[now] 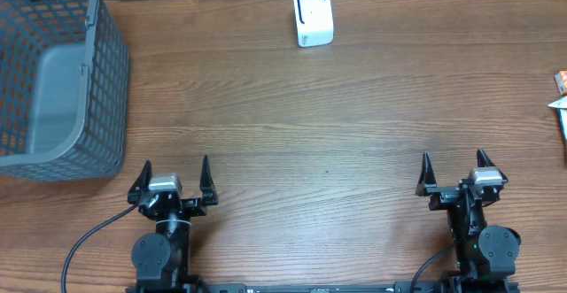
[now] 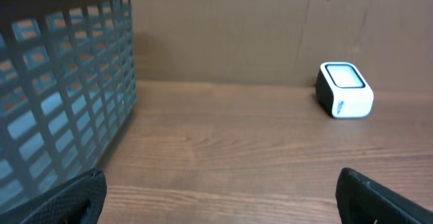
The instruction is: Scan the item barcode
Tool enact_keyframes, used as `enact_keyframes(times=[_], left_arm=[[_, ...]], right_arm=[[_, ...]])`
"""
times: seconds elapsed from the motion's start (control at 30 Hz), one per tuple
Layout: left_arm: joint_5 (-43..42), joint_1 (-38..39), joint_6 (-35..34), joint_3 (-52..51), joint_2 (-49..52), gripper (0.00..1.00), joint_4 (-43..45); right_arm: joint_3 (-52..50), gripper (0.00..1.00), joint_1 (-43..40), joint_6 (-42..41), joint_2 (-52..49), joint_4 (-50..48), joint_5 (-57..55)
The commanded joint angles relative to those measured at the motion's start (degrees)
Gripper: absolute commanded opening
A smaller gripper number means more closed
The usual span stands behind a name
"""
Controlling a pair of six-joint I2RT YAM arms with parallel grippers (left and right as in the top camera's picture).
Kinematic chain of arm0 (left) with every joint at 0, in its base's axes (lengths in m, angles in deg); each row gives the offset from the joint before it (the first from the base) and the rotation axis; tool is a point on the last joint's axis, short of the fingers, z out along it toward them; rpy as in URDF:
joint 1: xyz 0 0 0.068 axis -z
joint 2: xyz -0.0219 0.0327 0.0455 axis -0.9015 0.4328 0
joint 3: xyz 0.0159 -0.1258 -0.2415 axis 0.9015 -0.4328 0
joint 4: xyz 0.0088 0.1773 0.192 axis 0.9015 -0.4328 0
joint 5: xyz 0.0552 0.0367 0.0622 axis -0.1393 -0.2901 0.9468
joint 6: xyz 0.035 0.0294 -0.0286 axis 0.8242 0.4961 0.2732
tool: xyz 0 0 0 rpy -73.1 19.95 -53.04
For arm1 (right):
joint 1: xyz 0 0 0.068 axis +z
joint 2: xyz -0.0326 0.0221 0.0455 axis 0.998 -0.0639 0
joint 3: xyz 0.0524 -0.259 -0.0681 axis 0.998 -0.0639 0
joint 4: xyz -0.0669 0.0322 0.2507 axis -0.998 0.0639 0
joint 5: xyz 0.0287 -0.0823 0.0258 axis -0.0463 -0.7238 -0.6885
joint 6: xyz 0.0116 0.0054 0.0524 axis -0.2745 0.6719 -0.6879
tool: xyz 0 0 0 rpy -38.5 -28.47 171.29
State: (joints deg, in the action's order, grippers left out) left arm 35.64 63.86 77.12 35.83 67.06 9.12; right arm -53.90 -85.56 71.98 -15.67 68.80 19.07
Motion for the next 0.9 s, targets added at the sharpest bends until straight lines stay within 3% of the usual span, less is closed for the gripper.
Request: enact_keyframes(times=[0.0, 0.43, 0.87], left_arm=[[1.36, -0.28, -1.16, -4.17, -0.70, 1.00, 5.20], [5.46, -0.28, -0.22, -5.18, -0.72, 1.00, 4.22], [3.32, -0.24, 5.11, -5.16, -0.70, 1.00, 3.87]], right_arm=[[-0.61, 1.00, -0.26, 0.39, 0.57, -0.35, -0.55], [-0.61, 1.00, -0.26, 0.37, 0.57, -0.35, -0.55], [-0.61, 1.00, -0.26, 0.37, 0.57, -0.35, -0.52]])
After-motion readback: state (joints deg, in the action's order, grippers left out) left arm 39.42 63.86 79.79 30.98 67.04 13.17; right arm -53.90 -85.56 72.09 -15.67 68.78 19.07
